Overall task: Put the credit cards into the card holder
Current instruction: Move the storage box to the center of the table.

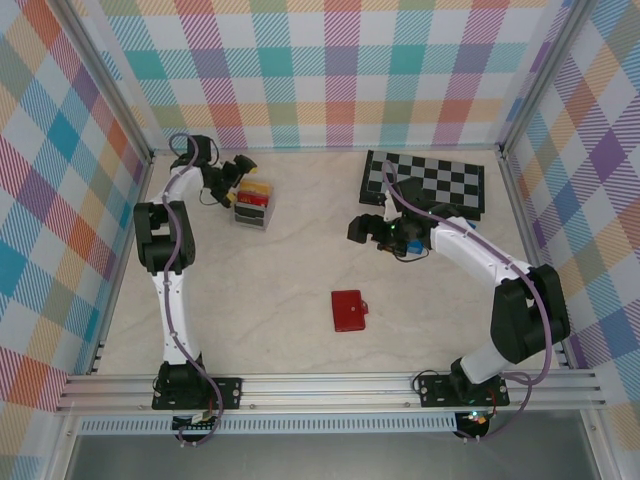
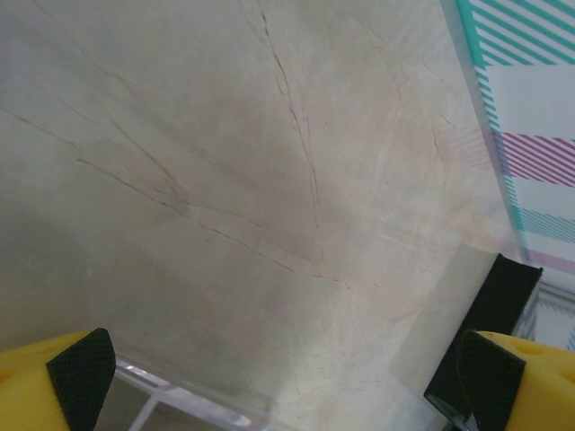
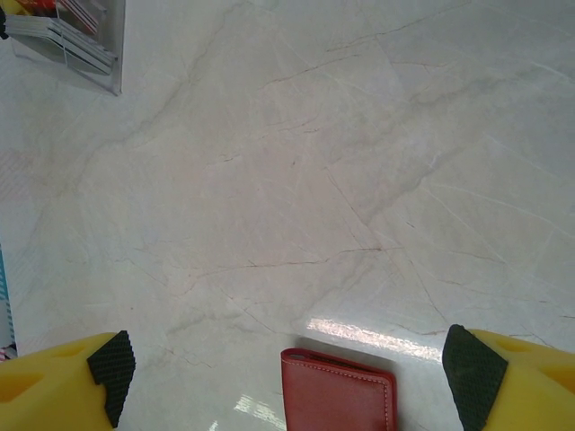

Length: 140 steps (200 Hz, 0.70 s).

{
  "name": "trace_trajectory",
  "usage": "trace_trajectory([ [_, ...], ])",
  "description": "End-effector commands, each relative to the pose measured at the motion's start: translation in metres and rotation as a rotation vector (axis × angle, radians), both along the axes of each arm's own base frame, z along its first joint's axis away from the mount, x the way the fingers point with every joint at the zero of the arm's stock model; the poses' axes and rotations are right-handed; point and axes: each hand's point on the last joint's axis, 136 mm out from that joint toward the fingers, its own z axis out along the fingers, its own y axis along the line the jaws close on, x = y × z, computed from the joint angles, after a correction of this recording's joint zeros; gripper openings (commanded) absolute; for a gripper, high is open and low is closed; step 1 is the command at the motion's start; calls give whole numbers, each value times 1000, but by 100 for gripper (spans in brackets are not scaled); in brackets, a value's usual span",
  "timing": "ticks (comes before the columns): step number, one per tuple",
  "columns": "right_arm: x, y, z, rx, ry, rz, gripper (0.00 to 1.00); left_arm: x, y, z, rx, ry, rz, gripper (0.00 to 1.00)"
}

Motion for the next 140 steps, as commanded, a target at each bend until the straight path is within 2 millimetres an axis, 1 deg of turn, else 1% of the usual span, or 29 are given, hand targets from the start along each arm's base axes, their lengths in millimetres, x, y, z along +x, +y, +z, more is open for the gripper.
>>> trace_trajectory([
  [1, -3, -1, -6, -15, 14, 1, 91, -4, -29, 19, -111, -44, -69, 100],
  [17, -3, -1, -7, -19, 16, -2, 91, -14, -49, 19, -121, -45, -119, 100],
  [31, -4, -2, -9, -21, 22, -5, 91, -26, -66, 13, -119, -21, -142, 100],
  [41, -5, -3, -11, -20, 29, -11, 91, -34, -81, 11, -129, -18, -160, 100],
  [65, -11, -2, -18, -6, 59, -8, 89, -54, -112, 5, -130, 11, -160, 100],
  [70, -12, -2, -20, -3, 64, -10, 89, -54, -120, 9, -136, -15, -164, 100],
  [79, -15, -2, -23, 2, 78, -15, 89, -62, -132, 8, -132, -4, -160, 100],
  [87, -18, -2, -26, 12, 87, -15, 88, -68, -142, 10, -127, -14, -161, 100],
  [102, -24, 2, -31, 46, 107, -12, 86, -82, -160, 12, -109, -7, -167, 100],
  [134, -38, 11, -39, 145, 142, -3, 80, -117, -193, 13, -74, 21, -181, 100],
  [140, -40, 13, -40, 159, 144, 5, 78, -123, -199, 16, -75, 12, -193, 100],
])
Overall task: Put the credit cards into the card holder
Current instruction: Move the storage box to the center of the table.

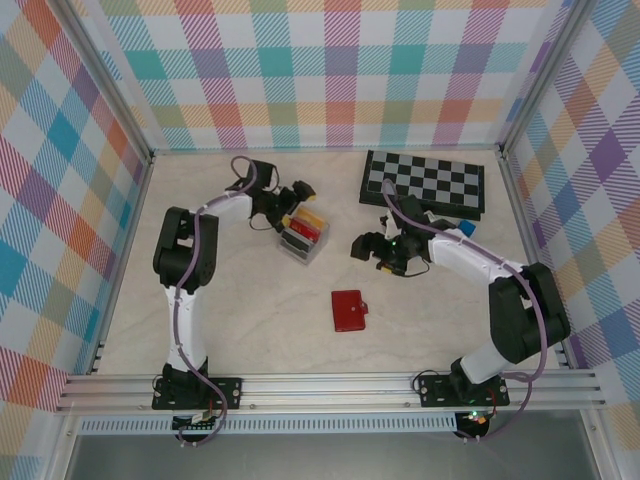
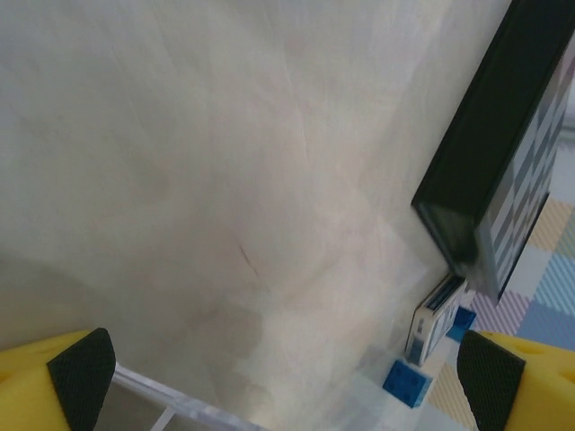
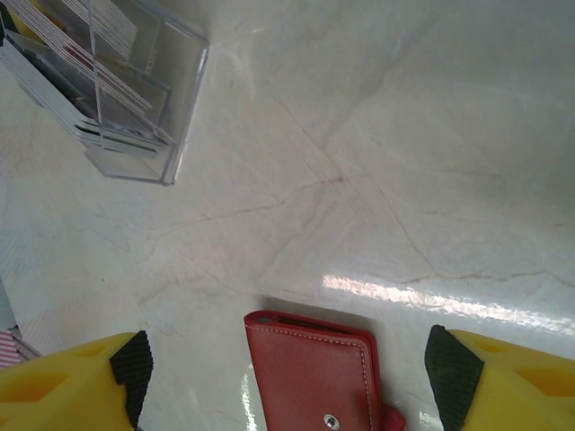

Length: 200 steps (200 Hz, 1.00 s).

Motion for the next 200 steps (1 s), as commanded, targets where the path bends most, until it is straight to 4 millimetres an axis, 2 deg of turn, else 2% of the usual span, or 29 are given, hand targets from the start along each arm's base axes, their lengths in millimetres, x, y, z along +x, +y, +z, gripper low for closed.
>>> trace_trajectory([
  [1, -6, 15, 9, 120, -8, 16, 78, -19, -18, 20, -1, -17, 16, 100],
  [25, -12, 12, 6, 117, -7, 19, 72, -38, -43, 27, -48, -23, -16, 100],
  [49, -13, 6, 6, 78, -24, 25, 72, -54, -65, 28, -69, -24, -56, 100],
  [78, -8, -22, 9, -34, -70, -64, 70, -61, -98, 31, -101, -30, -111, 99],
  [96, -4, -27, 14, 4, -76, -87, 69, -66, -120, 37, -122, -41, -158, 99],
  [110, -2, -32, 15, 5, -73, -100, 69, -67, -128, 42, -111, -48, -176, 97],
  [133, 1, -28, 22, 29, -95, -57, 70, -65, -115, 57, -18, -92, -169, 98],
  [142, 3, -26, 25, 25, -101, -34, 72, -65, -104, 67, 52, -121, -164, 98],
  [166, 14, -21, 25, 3, -108, 27, 73, -75, -63, 77, 231, -127, -90, 98],
  [185, 28, -17, 20, -16, -99, 48, 76, -92, -42, 73, 267, -111, -41, 93],
  [189, 31, -15, 20, -15, -98, 53, 77, -99, -36, 65, 276, -93, -32, 92],
  [200, 39, -10, 17, -11, -90, 66, 79, -111, -30, 59, 252, -85, -13, 88],
])
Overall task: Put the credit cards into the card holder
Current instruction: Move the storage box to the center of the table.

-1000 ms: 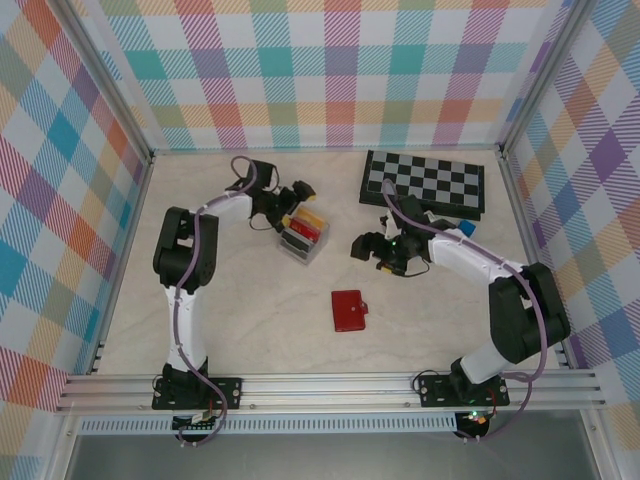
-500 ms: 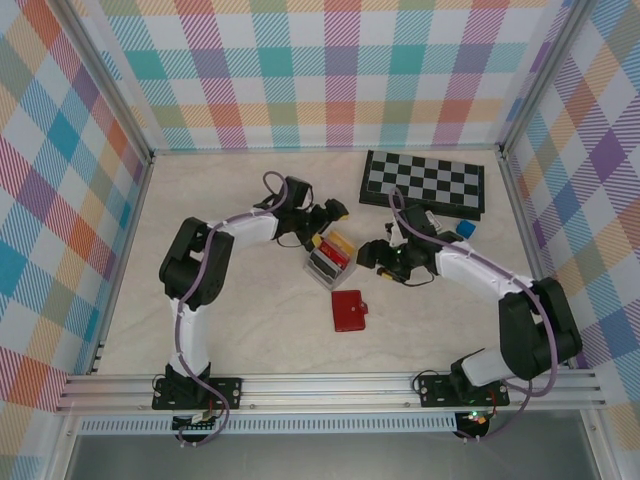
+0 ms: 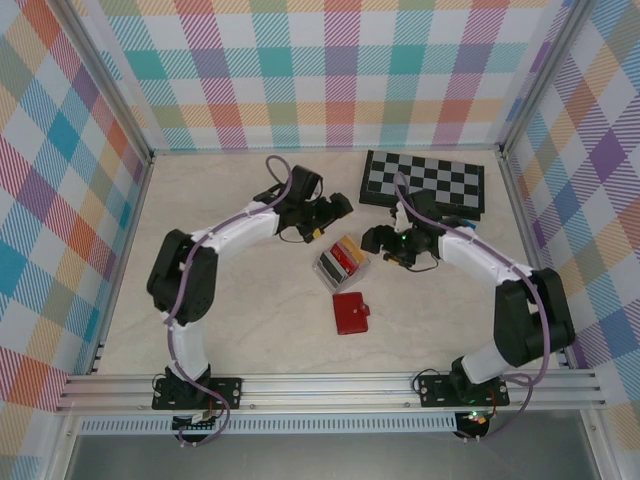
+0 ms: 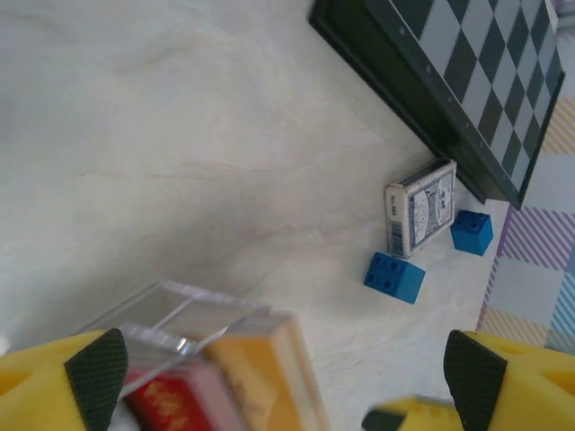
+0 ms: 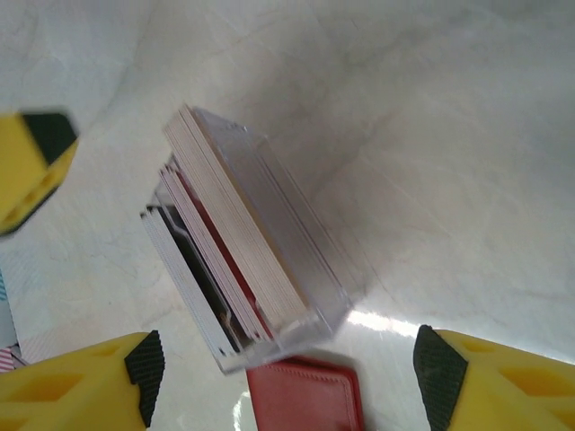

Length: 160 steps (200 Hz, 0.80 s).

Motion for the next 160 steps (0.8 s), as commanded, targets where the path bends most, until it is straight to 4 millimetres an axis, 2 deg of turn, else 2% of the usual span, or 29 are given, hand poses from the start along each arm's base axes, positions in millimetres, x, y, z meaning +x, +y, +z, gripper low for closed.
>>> trace_trajectory([
  [1, 10, 10, -2, -1, 4, 74, 79, -28, 36, -14, 77, 33, 71, 87],
  [16, 19, 18, -8, 17, 32, 93, 80, -40, 39, -19, 30, 30, 87, 82],
  [34, 25, 30, -13, 67, 60, 114, 80, -50, 35, -23, -45, 26, 78, 82],
  [73, 28, 46, -18, 160, 118, 137, 79, -57, 5, -34, -188, 51, 15, 86],
  [122, 25, 34, -16, 206, 135, 87, 77, -57, -23, -48, -223, 79, -20, 89],
  [160, 19, 7, -15, 235, 147, 20, 76, -53, -47, -47, -247, 70, -70, 89],
])
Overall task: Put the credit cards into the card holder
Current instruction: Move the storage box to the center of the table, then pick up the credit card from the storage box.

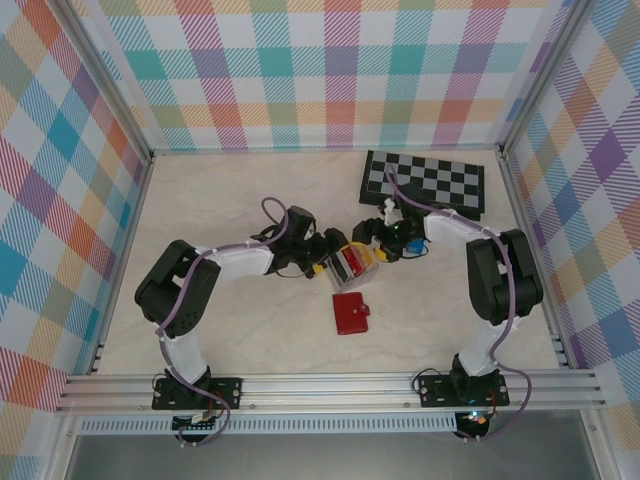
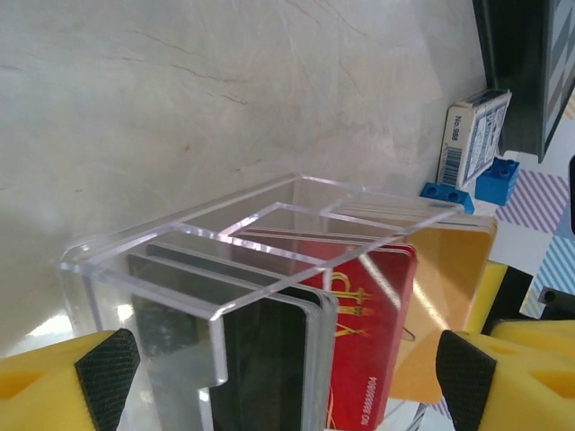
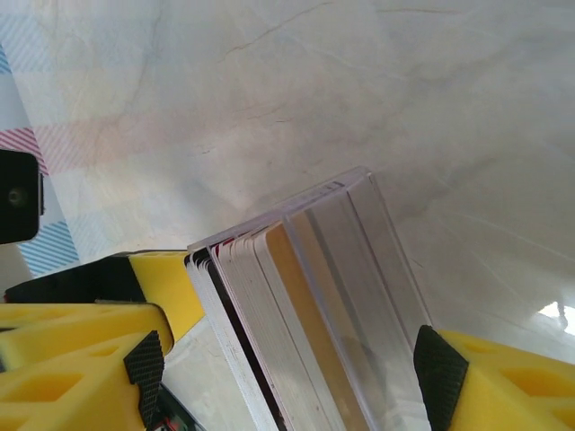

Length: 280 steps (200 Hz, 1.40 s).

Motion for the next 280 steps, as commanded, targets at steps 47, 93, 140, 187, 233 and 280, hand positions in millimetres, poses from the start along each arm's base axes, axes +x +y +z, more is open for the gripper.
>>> trace_trajectory([
  [47, -11, -56, 21, -118, -59, -100, 78, 9, -32, 19, -36, -49, -61, 86],
  [93, -21, -78, 46, -232, -151, -116, 76, -5, 11, 18, 166, -58, -18, 59],
  [140, -28, -76, 61, -284, -232, -73, 72, -10, 3, 4, 167, -16, -58, 40],
  [187, -34, -72, 57, -331, -221, -28, 73, -9, -10, -10, 153, 17, -83, 39],
  [233, -39, -65, 46, -334, -189, -3, 73, -10, -18, -8, 116, 8, -105, 45],
  [280, -38, -61, 37, -377, -171, 26, 73, -12, -18, -8, 121, 3, -109, 48],
])
